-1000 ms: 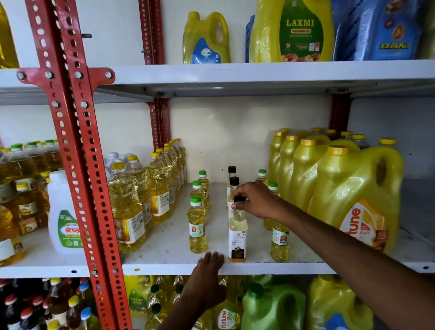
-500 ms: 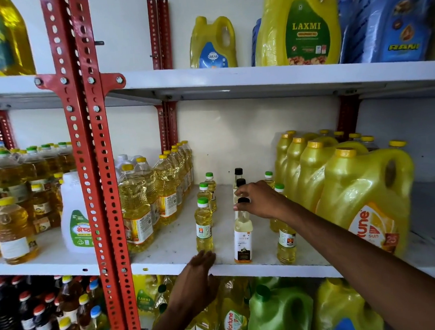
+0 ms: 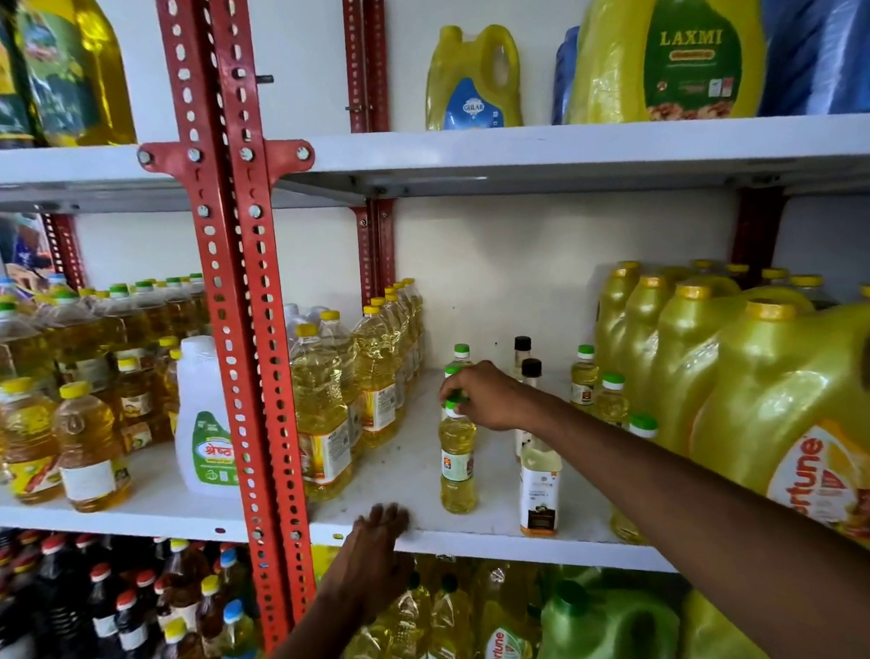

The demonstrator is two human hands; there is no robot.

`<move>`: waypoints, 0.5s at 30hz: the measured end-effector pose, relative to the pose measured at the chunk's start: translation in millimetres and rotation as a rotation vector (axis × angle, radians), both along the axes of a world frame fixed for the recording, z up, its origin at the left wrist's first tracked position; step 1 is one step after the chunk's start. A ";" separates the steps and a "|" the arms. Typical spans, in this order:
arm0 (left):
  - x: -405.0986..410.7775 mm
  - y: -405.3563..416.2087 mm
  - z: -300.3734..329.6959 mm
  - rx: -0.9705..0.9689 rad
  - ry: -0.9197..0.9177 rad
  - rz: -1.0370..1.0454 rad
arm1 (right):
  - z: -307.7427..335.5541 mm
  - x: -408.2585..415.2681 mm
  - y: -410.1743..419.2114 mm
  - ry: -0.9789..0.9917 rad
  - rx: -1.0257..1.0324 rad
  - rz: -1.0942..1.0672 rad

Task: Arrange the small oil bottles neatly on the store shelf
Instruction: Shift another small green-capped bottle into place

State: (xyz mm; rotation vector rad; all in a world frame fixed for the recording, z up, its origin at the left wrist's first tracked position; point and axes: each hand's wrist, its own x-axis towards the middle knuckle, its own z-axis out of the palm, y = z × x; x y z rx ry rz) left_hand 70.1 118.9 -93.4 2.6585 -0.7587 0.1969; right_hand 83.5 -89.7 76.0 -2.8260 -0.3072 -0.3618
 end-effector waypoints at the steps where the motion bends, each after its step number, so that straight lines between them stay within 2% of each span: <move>1: 0.5 -0.3 -0.3 -0.003 0.004 -0.002 | 0.3 0.7 0.1 -0.011 0.014 0.001; 6: 2.3 0.2 -1.8 -0.041 0.023 0.010 | -2.7 1.0 3.4 -0.058 0.085 -0.041; 15: 2.9 0.2 -2.5 -0.042 0.024 0.018 | -4.2 -1.8 11.7 -0.021 0.068 -0.042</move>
